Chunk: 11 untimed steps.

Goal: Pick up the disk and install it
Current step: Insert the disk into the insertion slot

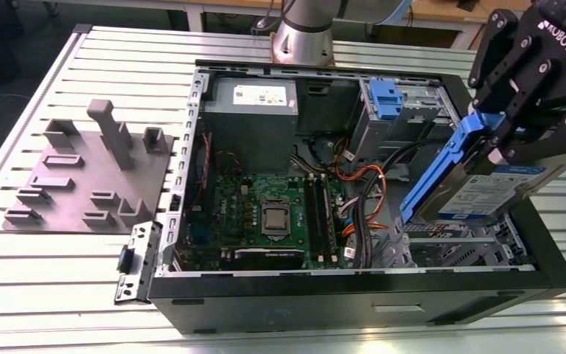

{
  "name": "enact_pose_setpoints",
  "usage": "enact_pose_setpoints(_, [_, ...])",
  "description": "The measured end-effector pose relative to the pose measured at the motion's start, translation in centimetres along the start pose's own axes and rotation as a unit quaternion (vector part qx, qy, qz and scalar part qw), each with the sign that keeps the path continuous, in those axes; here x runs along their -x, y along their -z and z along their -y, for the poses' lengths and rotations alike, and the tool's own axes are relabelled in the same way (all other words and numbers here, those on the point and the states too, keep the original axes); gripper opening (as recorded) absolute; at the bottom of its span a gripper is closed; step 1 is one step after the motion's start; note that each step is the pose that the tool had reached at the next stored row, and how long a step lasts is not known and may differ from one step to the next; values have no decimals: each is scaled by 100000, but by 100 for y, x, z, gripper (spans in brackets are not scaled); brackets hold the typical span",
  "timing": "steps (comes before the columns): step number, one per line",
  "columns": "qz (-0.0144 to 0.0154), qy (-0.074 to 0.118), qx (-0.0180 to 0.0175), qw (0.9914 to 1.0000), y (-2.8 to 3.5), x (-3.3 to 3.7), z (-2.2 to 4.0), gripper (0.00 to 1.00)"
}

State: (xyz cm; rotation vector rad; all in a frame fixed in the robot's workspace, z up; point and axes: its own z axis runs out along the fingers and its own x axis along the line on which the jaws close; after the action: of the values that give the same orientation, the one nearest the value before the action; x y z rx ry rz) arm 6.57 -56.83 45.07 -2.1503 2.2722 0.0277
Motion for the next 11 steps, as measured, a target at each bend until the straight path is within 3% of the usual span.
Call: enact_pose_setpoints(11, [-7,166,4,100000,-93,-37,59,36])
